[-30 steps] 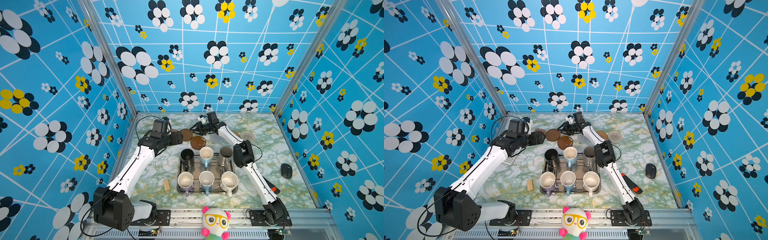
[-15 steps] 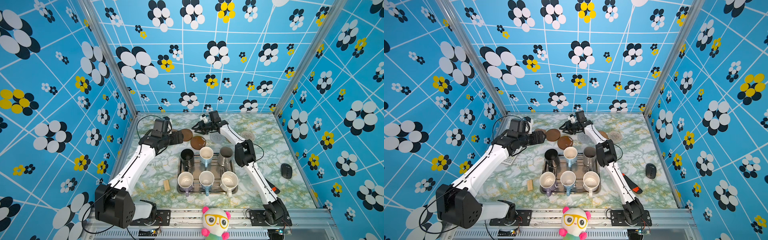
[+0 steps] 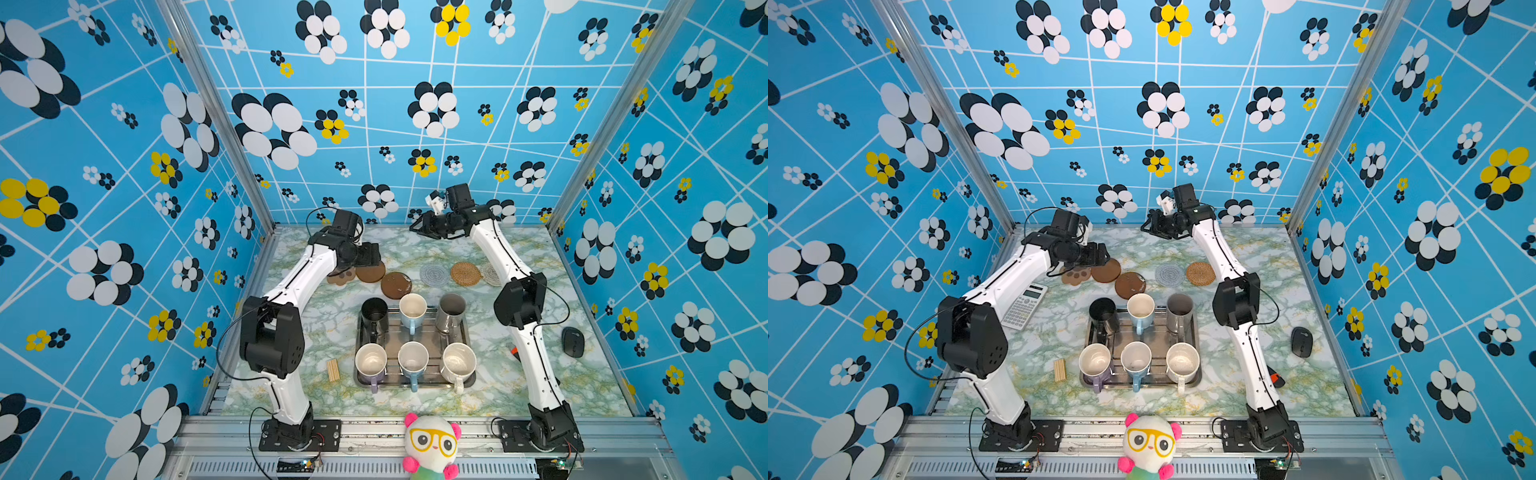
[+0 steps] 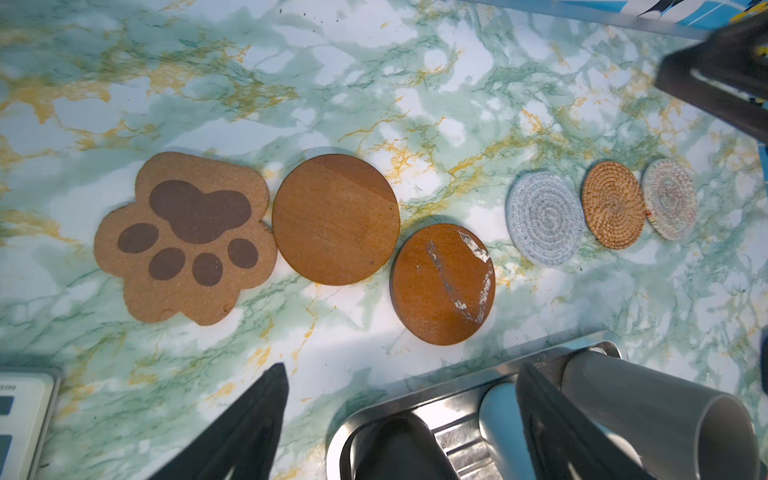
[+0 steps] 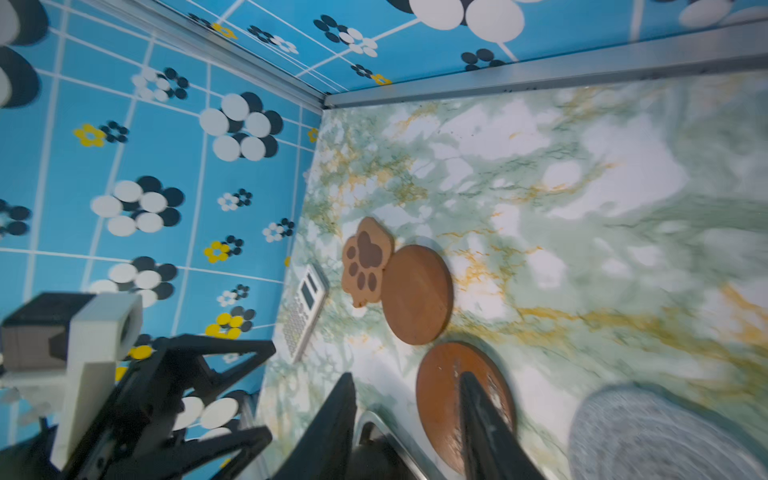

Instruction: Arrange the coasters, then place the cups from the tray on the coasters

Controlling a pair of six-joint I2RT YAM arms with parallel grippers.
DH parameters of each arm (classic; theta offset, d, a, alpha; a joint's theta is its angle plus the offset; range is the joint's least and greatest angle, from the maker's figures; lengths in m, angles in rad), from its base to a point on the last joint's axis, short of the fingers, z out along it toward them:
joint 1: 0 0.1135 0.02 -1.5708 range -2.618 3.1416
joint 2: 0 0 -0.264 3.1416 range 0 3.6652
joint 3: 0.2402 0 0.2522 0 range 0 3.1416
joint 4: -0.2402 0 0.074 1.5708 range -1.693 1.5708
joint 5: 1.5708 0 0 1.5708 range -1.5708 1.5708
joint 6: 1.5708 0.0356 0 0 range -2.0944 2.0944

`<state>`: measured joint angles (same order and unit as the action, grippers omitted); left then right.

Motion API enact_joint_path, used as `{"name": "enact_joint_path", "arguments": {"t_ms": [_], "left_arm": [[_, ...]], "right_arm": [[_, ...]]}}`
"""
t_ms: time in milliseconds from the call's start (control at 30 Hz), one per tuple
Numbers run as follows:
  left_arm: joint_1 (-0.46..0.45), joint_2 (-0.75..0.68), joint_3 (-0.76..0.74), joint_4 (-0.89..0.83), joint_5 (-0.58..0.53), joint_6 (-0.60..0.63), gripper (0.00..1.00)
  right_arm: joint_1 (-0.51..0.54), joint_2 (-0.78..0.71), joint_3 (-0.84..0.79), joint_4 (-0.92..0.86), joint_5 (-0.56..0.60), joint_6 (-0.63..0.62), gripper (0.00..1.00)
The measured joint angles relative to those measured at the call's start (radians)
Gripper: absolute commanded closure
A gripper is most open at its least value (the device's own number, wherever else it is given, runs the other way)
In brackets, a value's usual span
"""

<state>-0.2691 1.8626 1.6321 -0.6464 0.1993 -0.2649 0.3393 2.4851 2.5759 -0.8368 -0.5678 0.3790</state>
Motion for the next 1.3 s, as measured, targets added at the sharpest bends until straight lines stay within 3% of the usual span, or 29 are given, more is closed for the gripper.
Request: {"name": "enact_joint_path", "arguments": {"t_ms": [200,600,867,1300], "left_arm": [[-0.008,0.163,0.143,-0.068,0.023,0.034,0.14],[-0.039,0.260,0.185,-0.113,0.056,0.053,0.15],[-0.044,0.260,0.148,-0.106,0.066,0.052,0.16],[-0.047,0.260,0.102,-0.095,0.078,0.048,0.17]], "right_arm": [[0.001,-0.114,-0.228,-0.080,0.119,-0.124,0.61],[0.002,-0.176,-0.655,0.056,0.083,-0.105,0.65],[0.021,-0.257,-0.767,0.167,0.050,-0.067,0.65],[0.047,-0.258,-0.811,0.227,0.025,-0.044,0.64]]}}
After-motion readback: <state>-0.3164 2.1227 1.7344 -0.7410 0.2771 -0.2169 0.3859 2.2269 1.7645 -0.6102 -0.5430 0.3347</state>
